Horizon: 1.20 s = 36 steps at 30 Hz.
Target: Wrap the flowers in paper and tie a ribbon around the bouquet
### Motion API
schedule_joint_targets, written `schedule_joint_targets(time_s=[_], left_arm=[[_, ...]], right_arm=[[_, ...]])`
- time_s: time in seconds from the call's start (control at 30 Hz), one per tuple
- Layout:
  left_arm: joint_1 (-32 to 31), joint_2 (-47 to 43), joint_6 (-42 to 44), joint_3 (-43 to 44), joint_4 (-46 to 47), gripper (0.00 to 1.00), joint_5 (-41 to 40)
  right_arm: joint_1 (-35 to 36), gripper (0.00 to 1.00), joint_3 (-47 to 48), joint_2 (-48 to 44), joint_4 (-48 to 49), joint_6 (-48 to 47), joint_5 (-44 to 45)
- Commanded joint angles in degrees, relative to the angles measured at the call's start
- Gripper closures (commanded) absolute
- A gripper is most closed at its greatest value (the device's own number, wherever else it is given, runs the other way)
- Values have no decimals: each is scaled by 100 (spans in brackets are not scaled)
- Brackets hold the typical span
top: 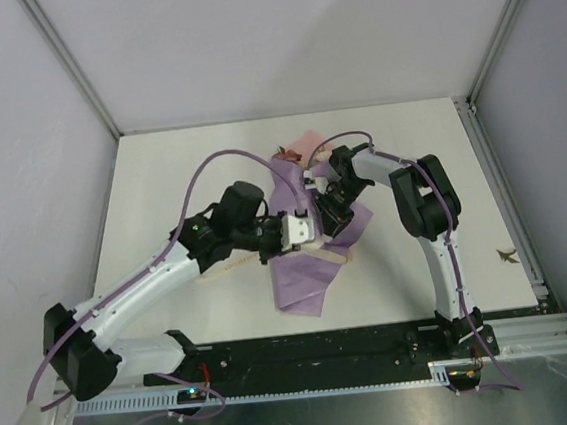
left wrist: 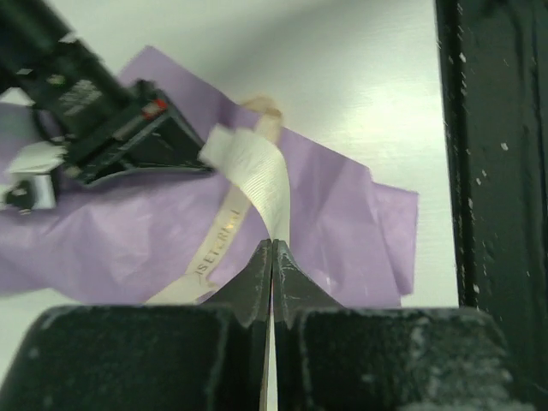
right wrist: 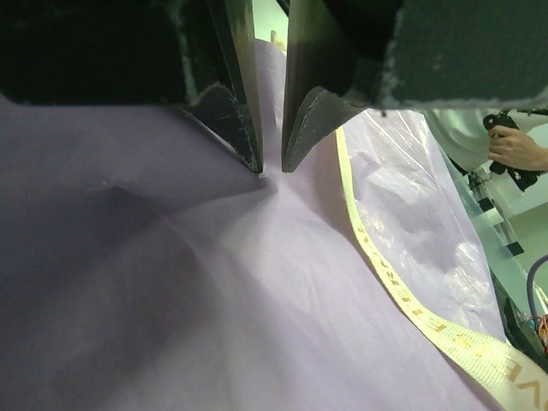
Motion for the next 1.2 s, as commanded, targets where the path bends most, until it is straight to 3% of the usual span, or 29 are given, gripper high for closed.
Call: schedule_joint_targets(time_s=[0.0, 0.2, 0.43, 0.83, 1.17], left_arm=[[-66, 171, 936, -542, -436, 100, 457], [-50, 1158, 1301, -505, -625, 100, -345], [-53, 2323, 869, 57, -642, 100, -1153], [-35, 2661, 588, 240, -640, 100, -1220], [187, 2797, 244, 548, -611, 100, -1183]], right_arm=[[-21, 80, -37, 84, 2, -61, 96], [-16, 79, -34, 61, 5, -12, 39], [7, 77, 14, 37, -188, -126, -230], [-31, 59, 253, 34, -1187, -579, -1288], [262, 58, 287, 238, -886, -341, -453]])
